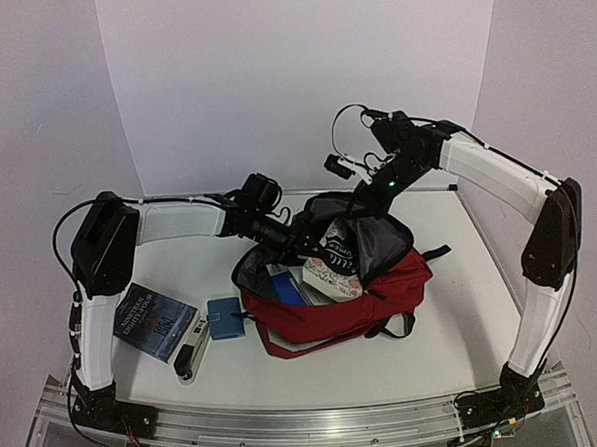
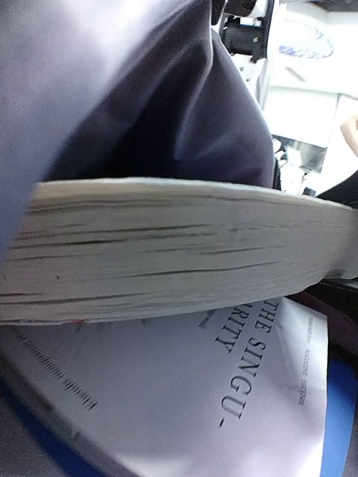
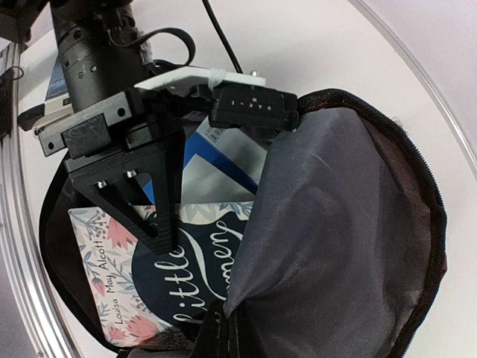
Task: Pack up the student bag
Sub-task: Place the book in the student bag.
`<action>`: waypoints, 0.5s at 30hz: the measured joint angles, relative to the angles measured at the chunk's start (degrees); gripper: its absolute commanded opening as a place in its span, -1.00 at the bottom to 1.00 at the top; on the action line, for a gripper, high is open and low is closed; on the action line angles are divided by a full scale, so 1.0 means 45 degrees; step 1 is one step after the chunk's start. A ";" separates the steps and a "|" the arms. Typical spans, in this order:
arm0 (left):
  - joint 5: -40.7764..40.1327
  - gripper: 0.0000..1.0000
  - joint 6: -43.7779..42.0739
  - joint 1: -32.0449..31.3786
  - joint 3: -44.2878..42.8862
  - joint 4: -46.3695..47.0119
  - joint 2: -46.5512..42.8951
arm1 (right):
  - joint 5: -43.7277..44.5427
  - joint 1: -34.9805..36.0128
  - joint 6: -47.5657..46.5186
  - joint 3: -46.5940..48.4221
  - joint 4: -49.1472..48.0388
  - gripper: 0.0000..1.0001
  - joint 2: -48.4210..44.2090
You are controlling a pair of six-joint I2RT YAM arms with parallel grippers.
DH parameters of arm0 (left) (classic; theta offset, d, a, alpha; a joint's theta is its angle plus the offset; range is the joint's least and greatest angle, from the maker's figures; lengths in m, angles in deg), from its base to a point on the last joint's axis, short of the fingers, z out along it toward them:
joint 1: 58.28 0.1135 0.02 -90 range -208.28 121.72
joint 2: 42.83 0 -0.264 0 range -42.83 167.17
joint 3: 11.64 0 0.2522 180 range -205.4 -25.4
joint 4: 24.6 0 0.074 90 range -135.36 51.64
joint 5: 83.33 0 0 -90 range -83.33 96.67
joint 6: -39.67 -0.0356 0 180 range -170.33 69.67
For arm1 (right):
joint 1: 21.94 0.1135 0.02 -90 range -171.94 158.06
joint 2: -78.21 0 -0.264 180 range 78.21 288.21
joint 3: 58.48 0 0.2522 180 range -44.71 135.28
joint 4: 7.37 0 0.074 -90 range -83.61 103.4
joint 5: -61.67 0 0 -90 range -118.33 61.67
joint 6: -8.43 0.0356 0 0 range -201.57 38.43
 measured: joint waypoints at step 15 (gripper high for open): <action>-0.3194 0.30 -0.0865 0.0462 -0.1976 -0.2180 0.0598 | -0.0451 -0.0044 0.0260 -0.0603 -0.0138 -1.00 -0.0025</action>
